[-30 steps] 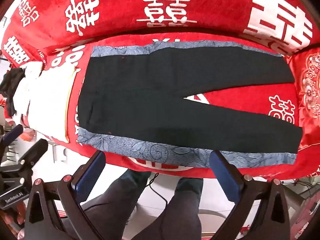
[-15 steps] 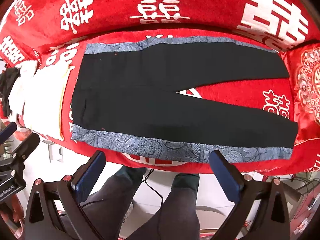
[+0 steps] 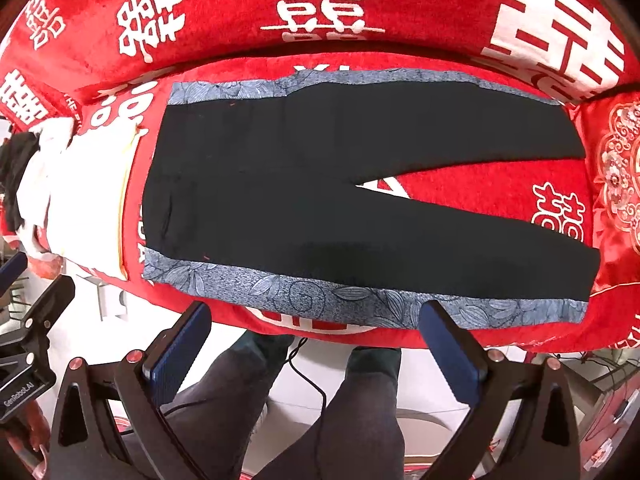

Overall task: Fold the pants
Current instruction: 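Move both grippers toward the hem ends of the black trousers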

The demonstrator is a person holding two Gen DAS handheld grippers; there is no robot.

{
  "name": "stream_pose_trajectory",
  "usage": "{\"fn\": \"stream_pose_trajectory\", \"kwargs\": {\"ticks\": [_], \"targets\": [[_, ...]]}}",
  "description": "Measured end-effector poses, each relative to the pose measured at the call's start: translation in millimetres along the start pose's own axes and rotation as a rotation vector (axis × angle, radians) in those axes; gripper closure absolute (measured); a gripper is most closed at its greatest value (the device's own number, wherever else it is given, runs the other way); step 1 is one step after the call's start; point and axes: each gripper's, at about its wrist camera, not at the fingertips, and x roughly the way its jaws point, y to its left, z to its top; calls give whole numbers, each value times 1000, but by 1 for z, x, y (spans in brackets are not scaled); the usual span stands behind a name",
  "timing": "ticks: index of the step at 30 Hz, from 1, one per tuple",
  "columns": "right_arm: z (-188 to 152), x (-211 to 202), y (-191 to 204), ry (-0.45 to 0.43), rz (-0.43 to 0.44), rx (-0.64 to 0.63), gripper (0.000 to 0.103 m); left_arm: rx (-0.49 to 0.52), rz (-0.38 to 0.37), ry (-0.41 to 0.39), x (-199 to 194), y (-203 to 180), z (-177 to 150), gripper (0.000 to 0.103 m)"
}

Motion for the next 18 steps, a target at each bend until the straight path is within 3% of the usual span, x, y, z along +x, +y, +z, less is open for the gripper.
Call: {"fn": "stream_pose_trajectory", "kwargs": {"ticks": [18], "targets": [[5, 5, 8, 15, 15, -35, 0, -56, 39, 22, 2, 12, -6, 0]]}}
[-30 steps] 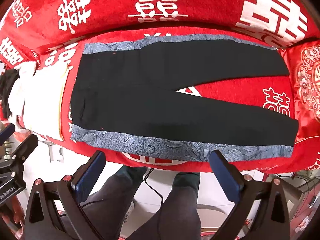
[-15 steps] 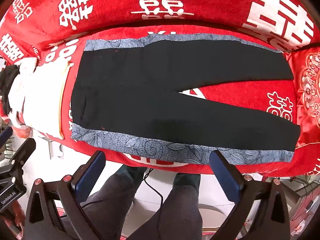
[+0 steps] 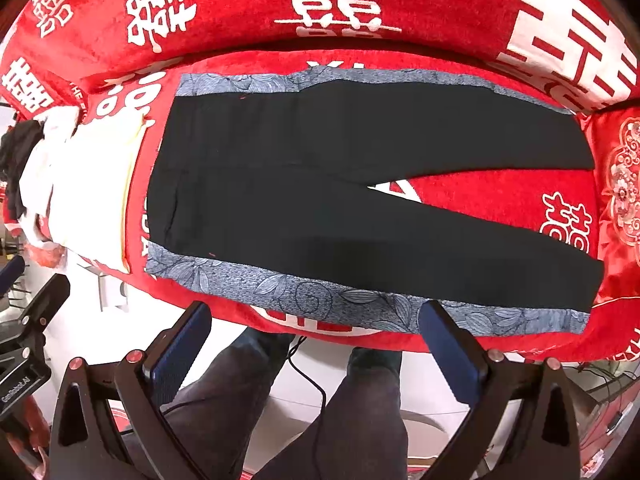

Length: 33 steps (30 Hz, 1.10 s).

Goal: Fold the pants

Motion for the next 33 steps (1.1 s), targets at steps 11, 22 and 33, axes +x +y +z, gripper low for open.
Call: {"fn": "stream_pose_trajectory", "kwargs": {"ticks": [11, 22, 33], "targets": [[-2, -4, -32, -9, 65, -8, 0, -112, 57, -18, -17, -10, -18, 0], [-34, 10, -69, 46, 17, -101, 0, -265, 48, 98, -20, -33, -71, 0], [-42, 28, -55, 22, 87, 22, 0, -184, -61, 113, 24, -20, -75, 0]]}}
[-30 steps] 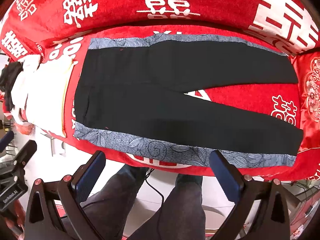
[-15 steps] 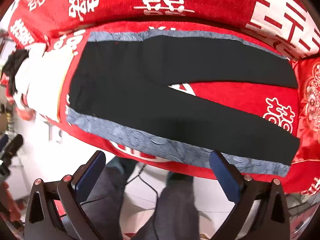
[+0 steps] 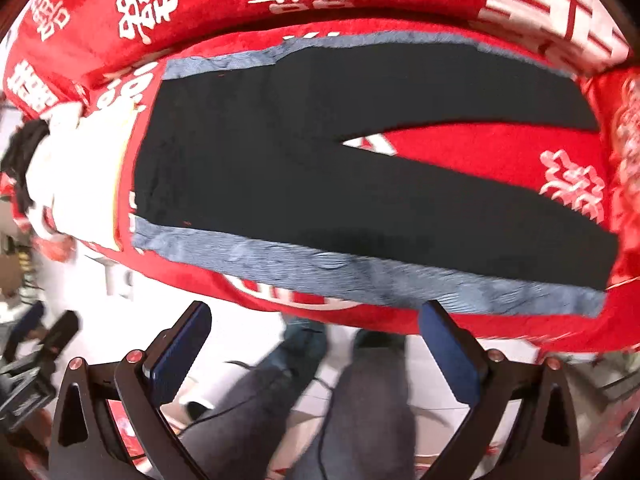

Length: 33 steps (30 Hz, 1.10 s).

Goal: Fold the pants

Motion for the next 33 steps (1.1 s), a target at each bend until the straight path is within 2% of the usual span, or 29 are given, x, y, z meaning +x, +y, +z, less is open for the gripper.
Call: {"fn": "stream_pose_trajectory", "kwargs": {"ticks": [4, 5, 10, 14, 17, 19, 20, 22, 23, 24, 29, 31, 32, 33], "targets": [[-8, 28, 10, 17, 32, 23, 0, 45, -28, 56, 48, 10, -2, 0], [-11, 37, 10, 30, 63, 46, 0, 47, -31, 68, 58, 12, -2, 0], [-20, 75, 14, 43, 165, 92, 0, -1, -67, 81, 103, 24, 1, 0], [-24, 113, 17, 60, 306, 121, 0, -41, -119, 32, 119, 34, 4, 0], [-26, 143, 18, 76, 471, 188, 0, -52, -167, 2, 131, 43, 7, 0], [-28, 164, 18, 62, 582, 228, 1, -45, -195, -17, 138, 48, 9, 10], [-28, 170, 19, 59, 598, 236, 2, -37, -209, -17, 143, 51, 10, 14], [-31, 187, 21, 60, 630, 253, 12, -43, -237, -14, 153, 57, 11, 14], [-33, 194, 21, 57, 648, 265, 32, -48, -246, -14, 156, 60, 11, 14], [-35, 201, 22, 60, 659, 275, 42, -57, -258, -11, 160, 63, 11, 14], [-36, 227, 27, 45, 775, 343, 42, -96, -319, -3, 174, 74, 8, 14], [-29, 232, 31, 27, 818, 369, 46, -106, -341, 9, 180, 75, 7, 14], [-26, 234, 32, 21, 836, 383, 62, -109, -349, 13, 182, 75, 6, 14], [-22, 235, 33, 16, 842, 399, 97, -113, -359, 17, 184, 75, 6, 14]]}}
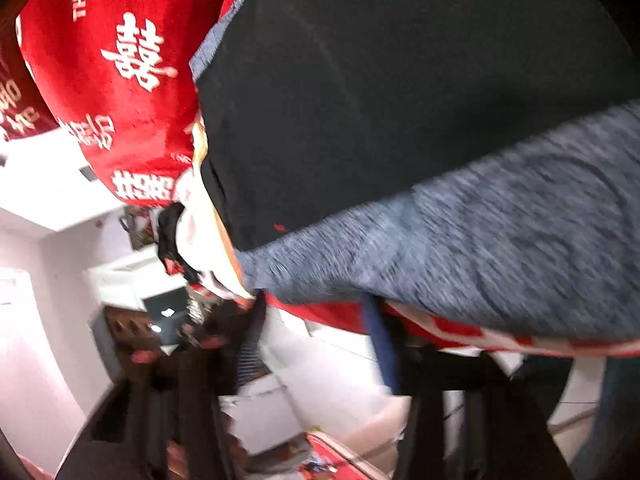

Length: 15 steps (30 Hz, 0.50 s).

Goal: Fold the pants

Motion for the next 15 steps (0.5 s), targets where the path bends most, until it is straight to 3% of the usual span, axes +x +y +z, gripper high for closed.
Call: {"fn": "stream_pose_trajectory", "kwargs": {"ticks": [1, 5, 8, 10, 11, 12, 13, 15], "targets": [[4, 0, 2, -11, -5, 8, 102, -9, -15, 3, 1, 0, 1, 14], [14, -23, 56, -91, 82, -109, 102, -82, -138, -14, -1, -4, 10, 14], [10, -35, 90, -78, 72, -214, 102, -102, -101, -24, -5, -2, 8, 14], [4, -37, 93, -38, 2, -248, 96, -127, -65, -37, -8, 6, -4, 14], [3, -36, 90, -18, -28, -247, 67, -130, -52, -30, -8, 10, -8, 14], [0, -33, 79, 9, -68, -227, 25, -121, -31, -19, -6, 12, -10, 14], [-4, -29, 64, 24, -81, -189, 17, -99, -3, -12, -4, 13, -11, 14], [-8, -21, 36, 43, -46, -109, 18, -76, 34, -15, -3, 16, -11, 14]]}}
